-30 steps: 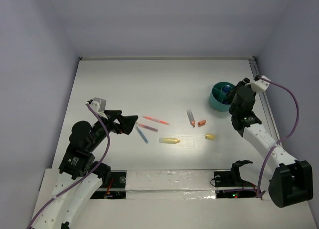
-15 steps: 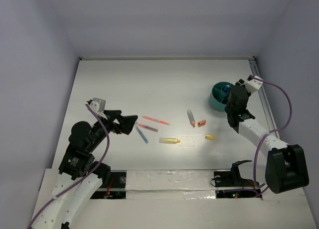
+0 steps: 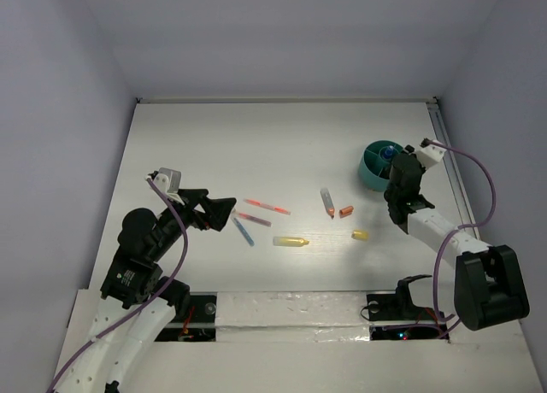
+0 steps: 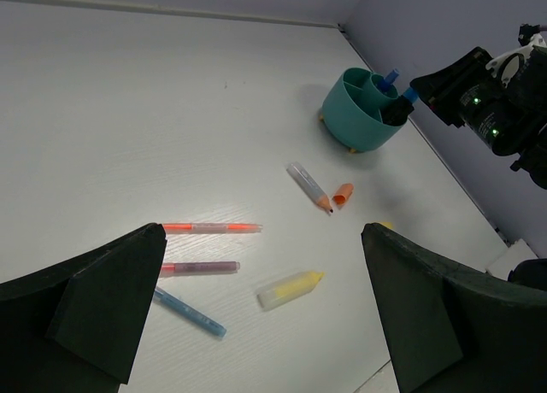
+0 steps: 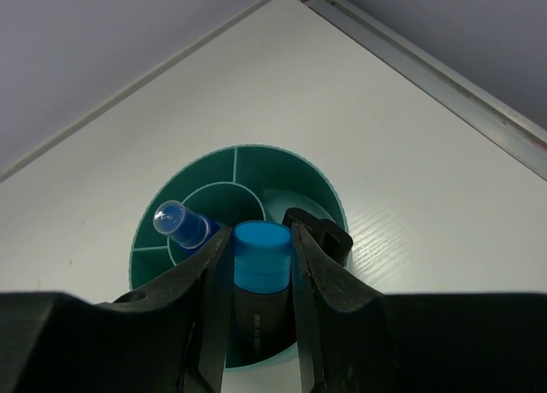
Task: Sort the stationery into containers
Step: Place the pen in the storage box, then pick up the pen from the center of the board.
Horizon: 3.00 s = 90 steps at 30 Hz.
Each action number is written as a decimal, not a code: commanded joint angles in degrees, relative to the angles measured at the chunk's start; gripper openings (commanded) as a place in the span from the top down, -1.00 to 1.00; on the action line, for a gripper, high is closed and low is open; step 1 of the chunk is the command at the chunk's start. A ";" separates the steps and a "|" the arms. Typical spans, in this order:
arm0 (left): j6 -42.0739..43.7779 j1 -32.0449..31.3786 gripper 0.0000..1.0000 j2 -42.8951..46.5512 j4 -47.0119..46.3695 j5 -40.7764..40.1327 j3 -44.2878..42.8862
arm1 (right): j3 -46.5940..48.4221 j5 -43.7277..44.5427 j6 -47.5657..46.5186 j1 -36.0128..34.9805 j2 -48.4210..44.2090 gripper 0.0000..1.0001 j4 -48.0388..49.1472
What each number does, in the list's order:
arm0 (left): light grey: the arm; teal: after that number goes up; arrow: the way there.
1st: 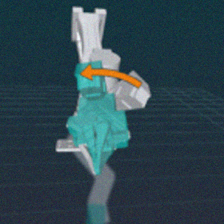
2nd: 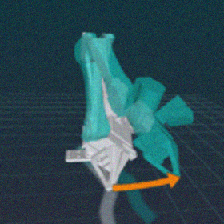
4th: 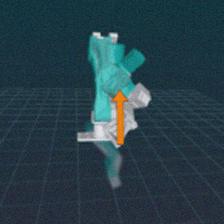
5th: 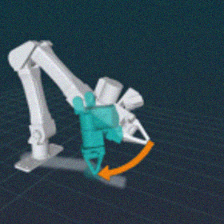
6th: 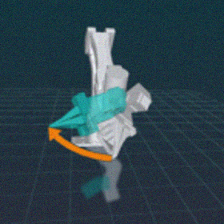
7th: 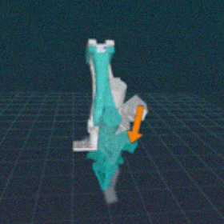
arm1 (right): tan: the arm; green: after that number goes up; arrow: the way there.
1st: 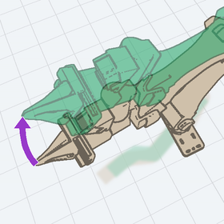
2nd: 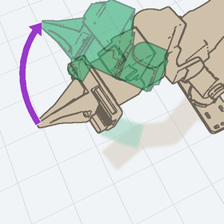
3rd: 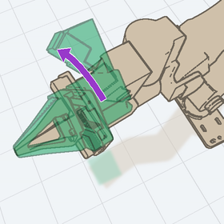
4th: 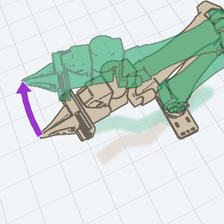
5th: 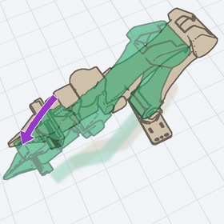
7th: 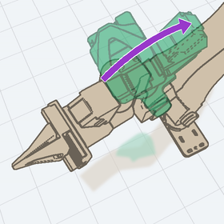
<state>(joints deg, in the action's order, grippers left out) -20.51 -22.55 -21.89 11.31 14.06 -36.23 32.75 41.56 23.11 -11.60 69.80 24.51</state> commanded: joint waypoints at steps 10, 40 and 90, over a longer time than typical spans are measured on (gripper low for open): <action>-0.14 -0.39 -0.98 -0.96 -2.79 -0.18 0.02 | 2.92 -4.20 1.67 -1.41 -2.74 -0.08 -7.53; -0.32 2.86 -0.98 -3.16 -3.40 1.14 0.46 | 24.55 -36.20 -6.58 -17.40 11.14 0.90 -37.86; -0.84 3.91 -0.98 -8.60 -6.47 9.99 0.81 | 26.22 -41.11 -11.06 -20.31 22.32 0.81 -42.36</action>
<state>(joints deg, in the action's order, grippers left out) -20.71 -18.98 -29.02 9.21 18.76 -36.07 57.01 5.15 15.77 -31.68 96.66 -20.93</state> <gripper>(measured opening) 0.990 0.338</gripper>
